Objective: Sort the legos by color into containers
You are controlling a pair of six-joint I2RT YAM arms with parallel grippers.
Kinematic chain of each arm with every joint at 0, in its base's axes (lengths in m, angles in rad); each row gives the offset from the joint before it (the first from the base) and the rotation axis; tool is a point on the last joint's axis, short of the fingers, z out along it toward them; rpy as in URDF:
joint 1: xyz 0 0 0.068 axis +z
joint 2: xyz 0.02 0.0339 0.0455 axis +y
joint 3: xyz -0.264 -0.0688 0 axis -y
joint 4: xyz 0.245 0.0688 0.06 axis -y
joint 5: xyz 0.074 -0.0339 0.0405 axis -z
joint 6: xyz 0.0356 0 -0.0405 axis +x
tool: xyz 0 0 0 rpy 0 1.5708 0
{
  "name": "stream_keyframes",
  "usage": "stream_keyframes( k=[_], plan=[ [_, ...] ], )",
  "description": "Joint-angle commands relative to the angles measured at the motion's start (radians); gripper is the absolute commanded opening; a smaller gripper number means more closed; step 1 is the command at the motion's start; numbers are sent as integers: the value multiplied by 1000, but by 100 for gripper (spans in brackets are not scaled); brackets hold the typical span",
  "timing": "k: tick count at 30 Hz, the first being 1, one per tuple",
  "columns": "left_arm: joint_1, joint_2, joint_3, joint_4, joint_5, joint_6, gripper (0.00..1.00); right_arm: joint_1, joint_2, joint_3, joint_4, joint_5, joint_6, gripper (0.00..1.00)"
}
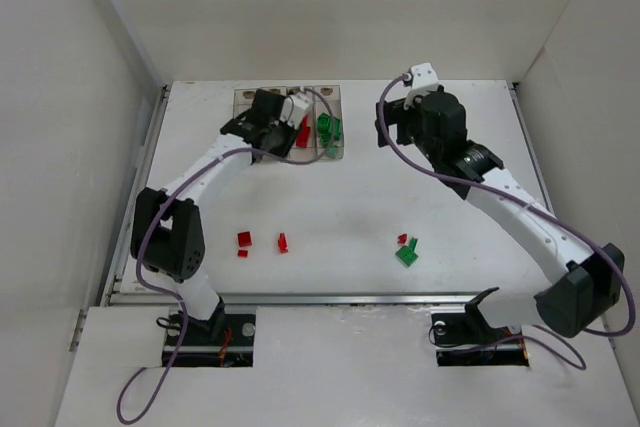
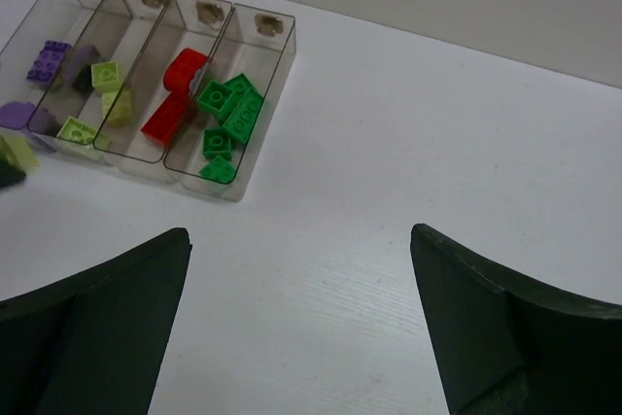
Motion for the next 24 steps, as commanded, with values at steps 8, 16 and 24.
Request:
stream_keyframes(
  k=[8,16,24],
  plan=[
    [132,287,378,90,-138,-82,22,-8,181,172,25,-135,0,100],
    [141,352,445,93,-151,-83,100,-8,213,221,25,-155,-19,100],
    [141,183,548,35,-231,-132,100,101,227,221,-131,-213,-175,100]
  ],
)
